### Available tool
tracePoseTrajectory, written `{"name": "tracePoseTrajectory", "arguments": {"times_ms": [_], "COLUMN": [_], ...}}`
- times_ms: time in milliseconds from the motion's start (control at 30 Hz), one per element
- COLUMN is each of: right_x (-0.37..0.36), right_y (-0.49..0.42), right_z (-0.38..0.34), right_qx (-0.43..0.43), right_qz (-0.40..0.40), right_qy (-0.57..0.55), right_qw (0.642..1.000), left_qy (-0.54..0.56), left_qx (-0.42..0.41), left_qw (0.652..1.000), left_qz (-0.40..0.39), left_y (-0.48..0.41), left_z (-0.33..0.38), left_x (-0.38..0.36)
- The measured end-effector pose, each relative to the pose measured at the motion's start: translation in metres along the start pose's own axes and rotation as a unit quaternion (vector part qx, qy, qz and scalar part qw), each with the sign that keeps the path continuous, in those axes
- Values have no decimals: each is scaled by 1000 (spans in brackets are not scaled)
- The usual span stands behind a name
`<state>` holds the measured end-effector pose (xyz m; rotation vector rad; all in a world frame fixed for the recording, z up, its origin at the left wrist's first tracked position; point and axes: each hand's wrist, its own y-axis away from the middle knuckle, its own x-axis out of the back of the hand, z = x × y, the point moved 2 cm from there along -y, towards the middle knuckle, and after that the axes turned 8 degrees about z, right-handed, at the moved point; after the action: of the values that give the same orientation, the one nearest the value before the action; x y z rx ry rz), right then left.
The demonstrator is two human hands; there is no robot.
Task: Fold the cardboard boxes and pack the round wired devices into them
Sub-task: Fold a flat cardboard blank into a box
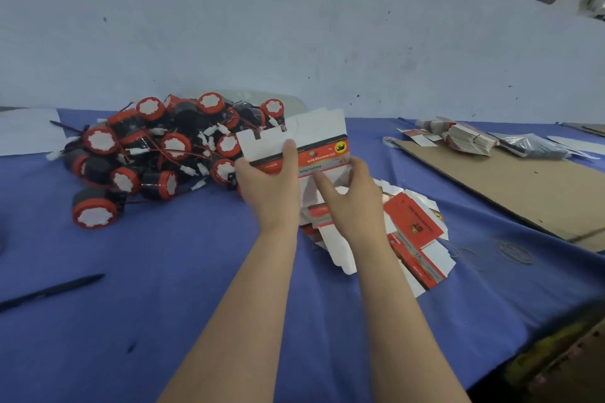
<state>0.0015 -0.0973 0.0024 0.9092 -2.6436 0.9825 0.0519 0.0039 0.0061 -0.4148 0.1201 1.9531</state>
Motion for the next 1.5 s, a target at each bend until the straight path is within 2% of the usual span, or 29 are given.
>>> {"name": "tracePoseTrajectory", "arguments": {"times_ms": [233, 333, 433, 533, 600, 700, 800, 900, 1033, 1133, 1267, 1400, 1500], "right_x": [-79, -102, -121, -136, -145, -152, -153, -151, -148, -147, -149, -149, -149], "right_y": [36, 43, 53, 61, 67, 71, 70, 65, 63, 60, 56, 59, 63], "right_z": [-48, -51, -54, -42, -29, -21, -22, -20, -9, -3, -4, -5, -6], "right_qx": [54, 64, 35, -24, -79, -199, -214, -257, -403, -450, -436, -386, -385], "right_qz": [-60, -58, -92, -123, -170, -214, -214, -206, -212, -201, -187, -197, -198], "right_qy": [-48, -1, -75, -144, -190, -306, -286, -278, -365, -395, -412, -331, -349], "right_qw": [996, 996, 992, 982, 964, 906, 909, 902, 812, 775, 778, 838, 831], "left_qy": [-17, -61, -158, -219, -233, -242, -256, -233, -207, -201, -180, -151, -168], "left_qx": [-97, -159, -220, -238, -237, -241, -267, -239, -256, -261, -232, -195, -169], "left_qw": [986, 975, 957, 945, 943, 938, 923, 937, 941, 940, 953, 968, 968], "left_qz": [138, 141, 109, 50, -2, -57, -105, -101, -84, -87, -74, -55, -74], "left_y": [-60, -74, -83, -77, -72, -68, -64, -63, -60, -59, -60, -61, -61], "left_z": [7, 3, -4, -17, -30, -43, -46, -45, -39, -40, -40, -39, -41], "left_x": [77, 101, 117, 125, 130, 134, 132, 130, 129, 130, 131, 131, 129]}}
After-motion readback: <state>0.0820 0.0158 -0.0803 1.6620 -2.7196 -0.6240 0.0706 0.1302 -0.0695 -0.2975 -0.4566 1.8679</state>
